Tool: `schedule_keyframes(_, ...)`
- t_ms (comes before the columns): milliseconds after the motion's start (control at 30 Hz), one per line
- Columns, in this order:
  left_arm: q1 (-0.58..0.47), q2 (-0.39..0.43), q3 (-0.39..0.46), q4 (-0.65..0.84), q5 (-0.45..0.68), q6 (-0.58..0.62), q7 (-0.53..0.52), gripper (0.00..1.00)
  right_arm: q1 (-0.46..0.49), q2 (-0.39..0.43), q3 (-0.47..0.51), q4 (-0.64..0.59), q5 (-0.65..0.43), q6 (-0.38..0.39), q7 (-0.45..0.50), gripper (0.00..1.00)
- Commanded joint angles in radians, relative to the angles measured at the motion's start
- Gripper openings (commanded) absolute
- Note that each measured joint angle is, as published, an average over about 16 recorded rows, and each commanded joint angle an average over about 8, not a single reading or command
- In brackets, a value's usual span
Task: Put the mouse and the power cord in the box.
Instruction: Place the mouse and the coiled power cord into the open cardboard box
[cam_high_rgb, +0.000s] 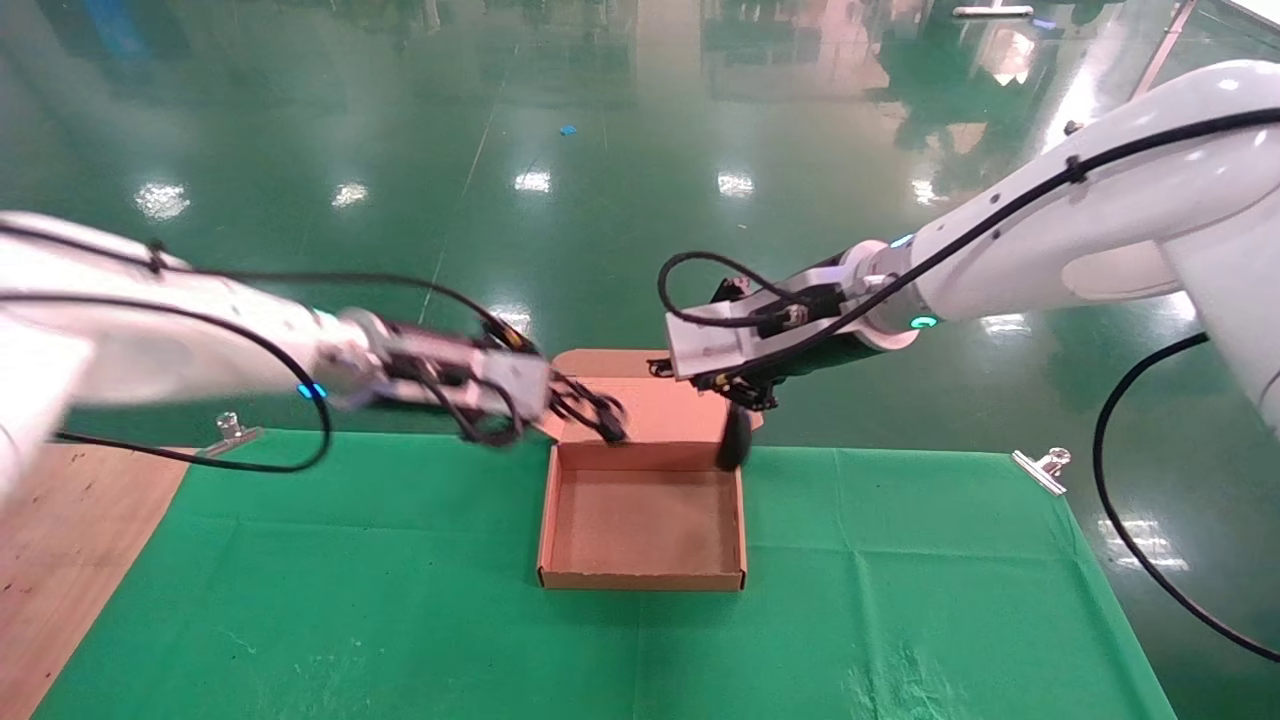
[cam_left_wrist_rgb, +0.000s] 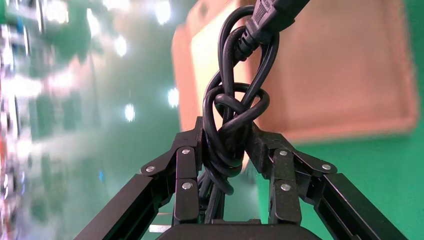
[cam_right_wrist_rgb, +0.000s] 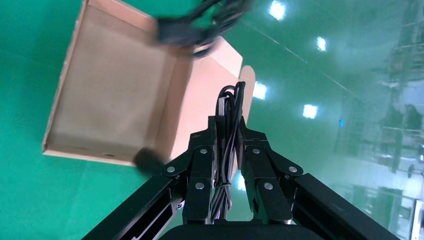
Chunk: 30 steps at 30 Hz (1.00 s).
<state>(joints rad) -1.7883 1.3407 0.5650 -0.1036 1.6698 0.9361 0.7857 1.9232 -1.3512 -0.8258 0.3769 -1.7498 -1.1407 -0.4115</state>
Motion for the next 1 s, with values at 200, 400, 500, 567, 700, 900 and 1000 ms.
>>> schedule_keyframes(200,0.191,0.022,-0.091,-0.107,-0.16,-0.191,0.089,0.0,0.021,0.024,-0.012,-0.051,0.032,-0.028,-0.039,0.0)
schedule_keyframes(400,0.35,0.032,-0.053,-0.227,-0.236,-0.308,0.11,0.0,0.026,0.072,-0.003,-0.093,0.053,-0.072,-0.088,0.0)
schedule_keyframes(500,0.402,0.034,0.003,-0.274,-0.262,-0.354,0.092,0.0,0.024,0.095,0.001,-0.105,0.06,-0.089,-0.108,0.0)
schedule_keyframes(567,0.426,0.035,0.045,-0.297,-0.283,-0.379,0.067,0.0,0.021,0.107,0.003,-0.11,0.063,-0.095,-0.118,0.0)
schedule_keyframes(700,0.455,0.035,0.143,-0.332,-0.316,-0.428,0.016,0.05,0.017,0.126,0.006,-0.121,0.068,-0.101,-0.134,0.0)
schedule_keyframes(900,0.459,0.034,0.276,-0.367,-0.366,-0.484,-0.053,0.73,0.021,0.138,0.01,-0.134,0.073,-0.105,-0.152,0.0)
schedule_keyframes(1000,0.452,0.032,0.329,-0.377,-0.392,-0.507,-0.077,1.0,0.02,0.14,0.012,-0.141,0.076,-0.105,-0.161,0.0)
